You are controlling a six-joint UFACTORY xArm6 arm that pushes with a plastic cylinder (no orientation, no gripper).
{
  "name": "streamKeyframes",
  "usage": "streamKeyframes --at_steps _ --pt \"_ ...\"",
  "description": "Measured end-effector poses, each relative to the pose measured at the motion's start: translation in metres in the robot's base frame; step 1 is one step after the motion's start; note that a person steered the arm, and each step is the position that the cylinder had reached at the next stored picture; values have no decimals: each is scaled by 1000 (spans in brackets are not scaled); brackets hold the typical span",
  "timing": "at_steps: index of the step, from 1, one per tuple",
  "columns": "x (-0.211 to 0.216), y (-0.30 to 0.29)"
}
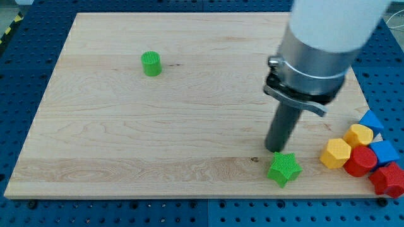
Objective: Slide the green star below to the green circle
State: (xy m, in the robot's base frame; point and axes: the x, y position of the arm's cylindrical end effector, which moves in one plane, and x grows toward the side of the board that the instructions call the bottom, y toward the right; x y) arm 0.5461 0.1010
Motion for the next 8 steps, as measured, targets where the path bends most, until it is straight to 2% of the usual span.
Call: streamKeyframes --at_steps 1,2,3,8 --pt "24 -30" --pt "70 -39" --pt "73 -37" --pt "65 70"
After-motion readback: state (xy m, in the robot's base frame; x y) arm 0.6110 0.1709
